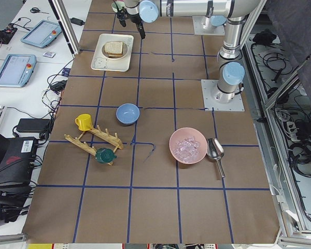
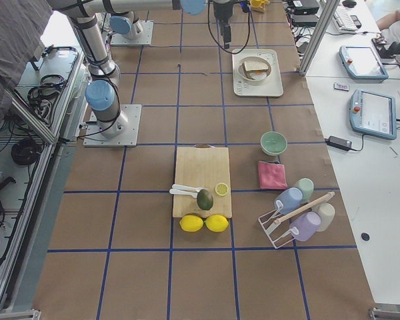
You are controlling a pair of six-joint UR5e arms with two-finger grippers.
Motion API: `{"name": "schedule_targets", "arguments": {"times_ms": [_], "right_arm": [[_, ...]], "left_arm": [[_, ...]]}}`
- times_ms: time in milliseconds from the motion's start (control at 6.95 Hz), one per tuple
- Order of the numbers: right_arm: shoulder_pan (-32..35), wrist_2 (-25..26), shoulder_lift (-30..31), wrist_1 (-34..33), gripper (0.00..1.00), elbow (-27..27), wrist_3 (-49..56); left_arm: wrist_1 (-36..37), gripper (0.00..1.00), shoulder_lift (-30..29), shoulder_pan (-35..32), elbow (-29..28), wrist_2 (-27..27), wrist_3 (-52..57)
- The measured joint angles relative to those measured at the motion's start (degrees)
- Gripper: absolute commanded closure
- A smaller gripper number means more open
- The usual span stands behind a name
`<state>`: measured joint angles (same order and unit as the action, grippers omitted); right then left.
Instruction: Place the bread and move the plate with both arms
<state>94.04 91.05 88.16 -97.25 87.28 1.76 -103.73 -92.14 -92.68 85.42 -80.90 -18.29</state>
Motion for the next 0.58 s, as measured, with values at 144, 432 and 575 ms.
{"name": "schedule_targets", "arguments": {"times_ms": [144,432,575], "right_arm": [[0.00,0.00,0.00,-0.03,0.00,0.00,0.00],[0.00,0.02,-0.03,-0.05,0.00,0.00,0.00],[0.00,0.04,-0.03,-0.05,0.00,0.00,0.00]], "left_arm": [[-0.67,0.05,2.71,0.17,1.16,-4.04,3.48],[7.76,0.01,3.21,1.24,1.98,-7.38,11.55],[11.56,0.00,2.58,2.20,1.76,-7.59,13.25]]}}
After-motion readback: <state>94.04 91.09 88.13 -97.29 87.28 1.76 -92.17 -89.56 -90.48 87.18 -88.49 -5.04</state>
